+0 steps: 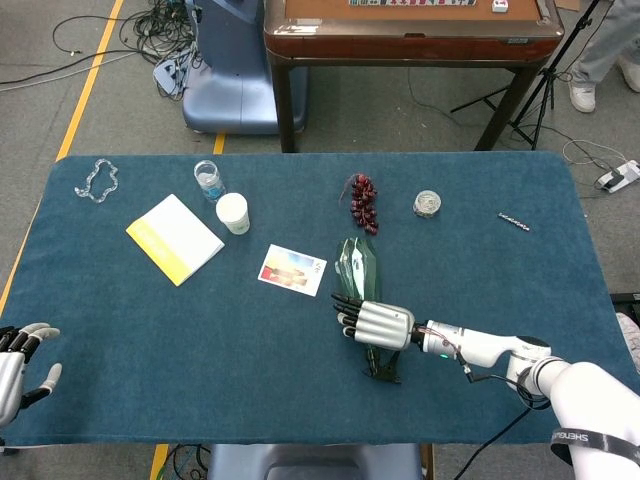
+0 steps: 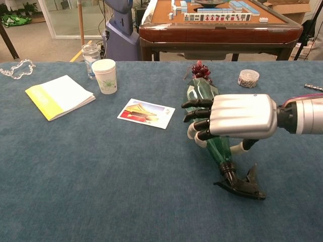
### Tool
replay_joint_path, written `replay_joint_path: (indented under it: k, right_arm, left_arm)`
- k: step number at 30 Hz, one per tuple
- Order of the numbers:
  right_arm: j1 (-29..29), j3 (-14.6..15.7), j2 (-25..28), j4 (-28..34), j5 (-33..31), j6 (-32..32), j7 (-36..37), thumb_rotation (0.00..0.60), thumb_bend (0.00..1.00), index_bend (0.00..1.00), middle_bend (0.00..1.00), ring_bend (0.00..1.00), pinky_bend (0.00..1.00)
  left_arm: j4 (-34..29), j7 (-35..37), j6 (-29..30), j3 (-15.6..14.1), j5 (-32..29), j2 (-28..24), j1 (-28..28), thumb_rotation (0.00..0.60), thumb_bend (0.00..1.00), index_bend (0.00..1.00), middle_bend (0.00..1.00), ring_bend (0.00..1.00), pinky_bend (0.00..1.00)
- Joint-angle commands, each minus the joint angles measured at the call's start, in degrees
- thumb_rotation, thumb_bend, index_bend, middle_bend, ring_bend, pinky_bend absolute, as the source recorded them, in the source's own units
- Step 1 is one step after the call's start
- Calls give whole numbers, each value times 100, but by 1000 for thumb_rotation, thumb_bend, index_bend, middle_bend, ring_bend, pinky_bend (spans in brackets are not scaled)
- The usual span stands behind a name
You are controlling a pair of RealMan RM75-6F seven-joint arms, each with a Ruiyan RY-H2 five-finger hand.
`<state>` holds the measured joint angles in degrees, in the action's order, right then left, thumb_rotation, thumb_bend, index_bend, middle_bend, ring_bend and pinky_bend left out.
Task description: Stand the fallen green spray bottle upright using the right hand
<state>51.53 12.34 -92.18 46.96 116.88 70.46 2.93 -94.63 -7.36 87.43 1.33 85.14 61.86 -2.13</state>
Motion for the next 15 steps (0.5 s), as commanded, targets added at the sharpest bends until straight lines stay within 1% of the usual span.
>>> replay_joint_path:
  k: [1,7,10,15]
  right_arm:
    - [-80,-230,12,48,-272,173,106,600,417,687,324,164,46]
    - [-198,-672,164,439,-814,367,255,600,428,691,325,174,66]
    - [-264,-891,264,779,-1101,435,402,600,429,691,325,174,70]
    - [-333,-1220,555,1553,-1553,410,635,600,429,690,325,174,74]
  left_arm:
    - [8,10,3,3,10,0,0,600,359,321,262,244,150]
    - [3,18,10,7,50,-1,-8,600,360,321,262,244,150]
    - [-5,16,7,2,70,-4,-11,600,360,321,262,245,150]
    - [-25,11,24,7,99,-32,-13,600,360,321,262,244,150]
